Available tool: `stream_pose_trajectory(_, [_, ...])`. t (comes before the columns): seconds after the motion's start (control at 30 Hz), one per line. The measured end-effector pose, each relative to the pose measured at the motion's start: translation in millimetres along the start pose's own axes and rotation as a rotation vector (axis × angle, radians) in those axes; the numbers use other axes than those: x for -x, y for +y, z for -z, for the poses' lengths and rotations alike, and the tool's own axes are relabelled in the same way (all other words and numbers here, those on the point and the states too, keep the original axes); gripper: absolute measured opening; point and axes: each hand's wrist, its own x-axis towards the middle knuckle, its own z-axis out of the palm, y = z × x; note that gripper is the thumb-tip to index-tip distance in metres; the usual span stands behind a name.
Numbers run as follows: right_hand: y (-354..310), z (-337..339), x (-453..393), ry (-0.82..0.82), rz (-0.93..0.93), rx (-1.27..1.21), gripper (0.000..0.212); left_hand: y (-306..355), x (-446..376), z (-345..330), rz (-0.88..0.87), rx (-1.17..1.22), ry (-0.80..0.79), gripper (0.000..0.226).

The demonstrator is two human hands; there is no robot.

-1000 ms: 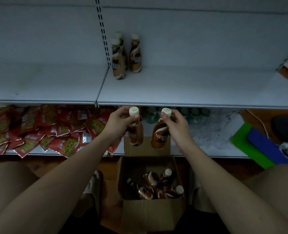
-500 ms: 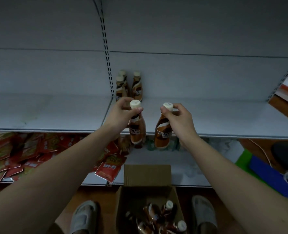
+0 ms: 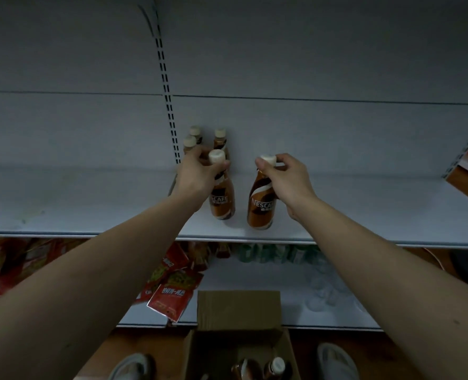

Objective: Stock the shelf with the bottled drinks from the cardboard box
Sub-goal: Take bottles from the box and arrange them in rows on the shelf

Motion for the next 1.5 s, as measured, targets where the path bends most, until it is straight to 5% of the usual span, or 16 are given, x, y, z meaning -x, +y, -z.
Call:
stream_pose_trajectory(1.1, [35.1, -65.6, -175.8, -0.030, 0.188, 0.269, 0.036, -39.3, -118.5, -48.5, -0.186, -0.602, 0.114, 0.020])
stream_pose_trajectory(1.5, [43.5, -78.6, -191.7, -0.060, 0.281, 0.299, 0.024, -37.5, -116.8, -50.0, -0.228, -0.531, 0.124, 0.023])
